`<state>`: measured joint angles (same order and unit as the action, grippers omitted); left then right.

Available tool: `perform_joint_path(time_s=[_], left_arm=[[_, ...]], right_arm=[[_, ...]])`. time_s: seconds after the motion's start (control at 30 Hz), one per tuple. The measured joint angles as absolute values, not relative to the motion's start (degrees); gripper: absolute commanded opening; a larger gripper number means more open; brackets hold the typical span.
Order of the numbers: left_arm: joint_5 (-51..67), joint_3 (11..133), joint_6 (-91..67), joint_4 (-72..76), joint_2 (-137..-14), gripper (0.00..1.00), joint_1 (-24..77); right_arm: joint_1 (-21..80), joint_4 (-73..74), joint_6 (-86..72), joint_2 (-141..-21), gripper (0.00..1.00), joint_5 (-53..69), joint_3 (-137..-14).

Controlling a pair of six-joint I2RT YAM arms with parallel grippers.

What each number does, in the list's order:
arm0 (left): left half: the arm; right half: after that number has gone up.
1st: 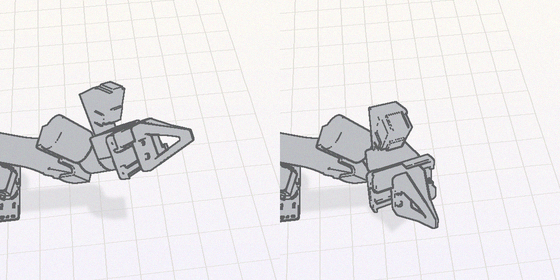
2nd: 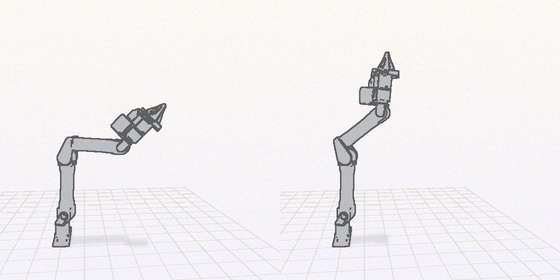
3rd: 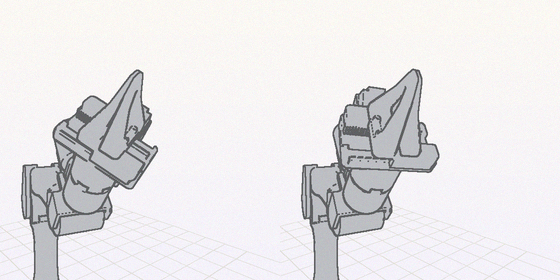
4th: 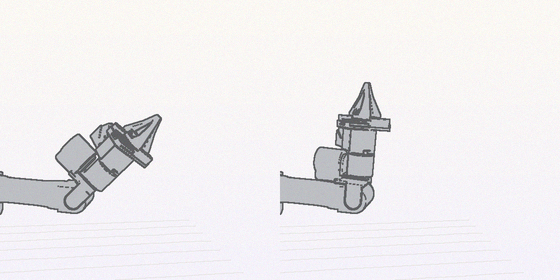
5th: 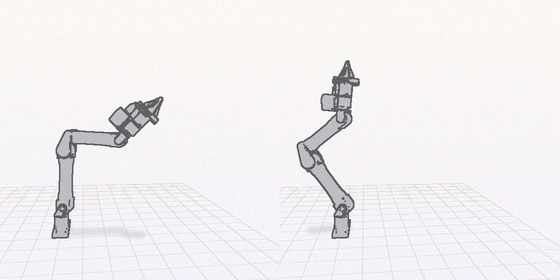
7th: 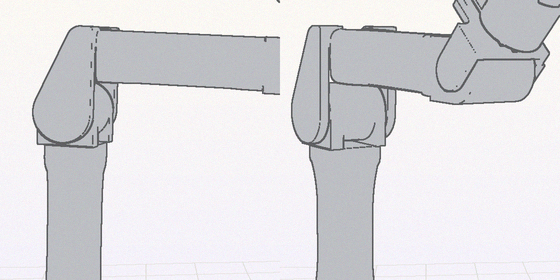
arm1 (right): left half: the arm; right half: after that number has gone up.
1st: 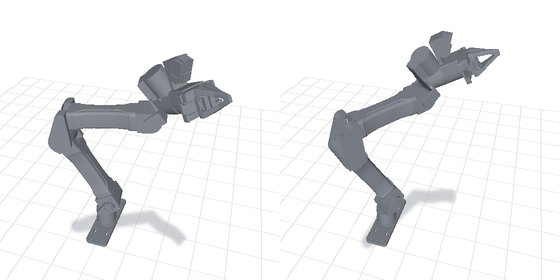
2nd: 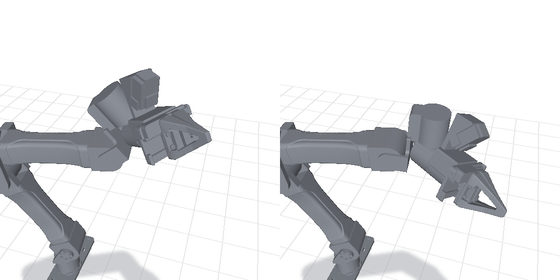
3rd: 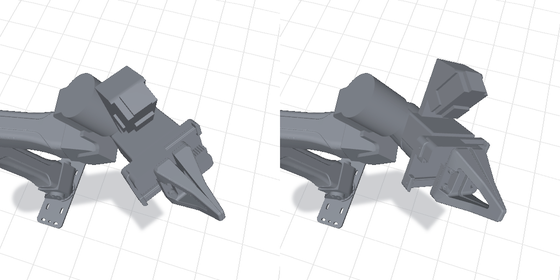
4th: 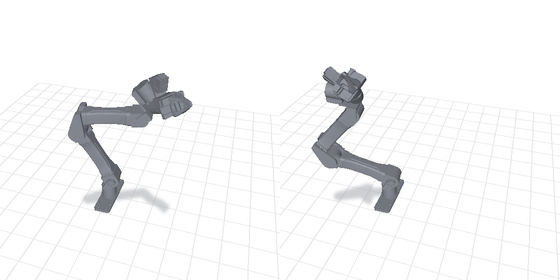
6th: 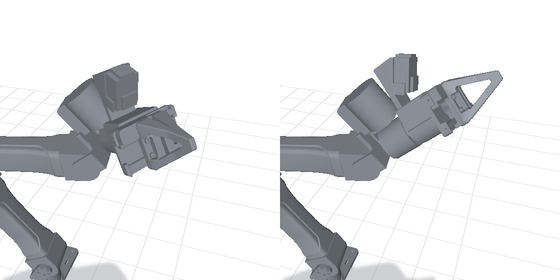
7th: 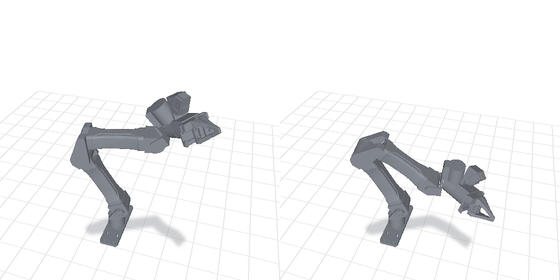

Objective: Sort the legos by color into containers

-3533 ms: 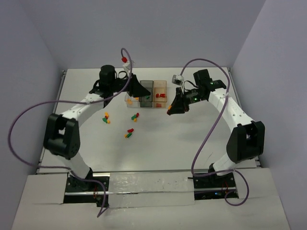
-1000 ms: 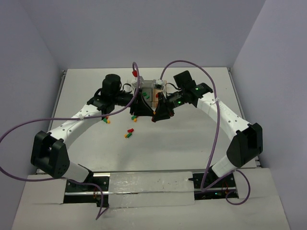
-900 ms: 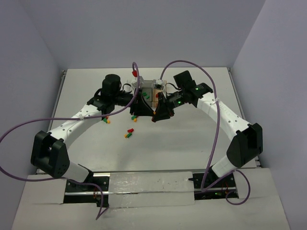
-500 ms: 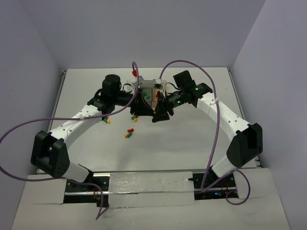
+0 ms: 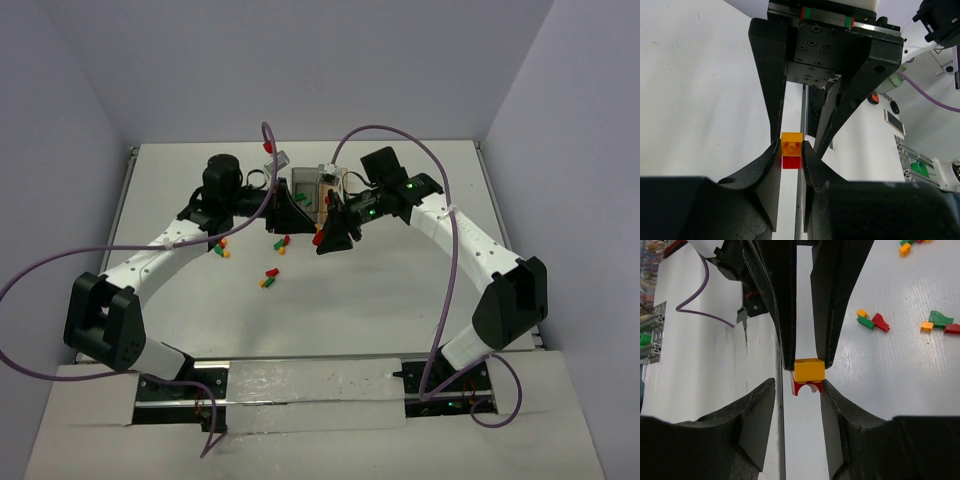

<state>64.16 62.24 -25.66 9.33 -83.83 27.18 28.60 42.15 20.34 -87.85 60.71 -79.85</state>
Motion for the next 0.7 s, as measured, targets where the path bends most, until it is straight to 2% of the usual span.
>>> perform_joint_path(time_s=[0.17,0.27,0.47,0.5,0.63,0.7], left_arm=[[64.27,62.13,-26.86,10.73,-83.83,0.00,27.16],[64.44,62.11,-27.45,11.28,-83.83,0.00,27.16],[65.15,61.70,-28.65,12.77,-83.81,0.00,27.16],[65.28,61.67,-28.72,13.13,-83.81,0.00,27.16],[65.29,61.47,-29.20,14.09,-83.79,0.00,27.09],[65.45,61.45,-29.58,14.45,-83.79,0.00,26.88]], right_arm=[[28.30,41.96,19.74,-87.88,0.53,61.14,-79.94],[28.14,41.73,18.92,-87.97,0.50,61.61,-80.37],[26.96,40.50,16.94,-88.55,0.17,63.78,-81.04],[26.64,40.39,16.59,-88.77,0.16,64.18,-81.08],[26.20,40.11,15.78,-89.14,0.01,65.52,-81.12],[26.17,39.98,15.68,-89.14,0.00,65.75,-81.12]])
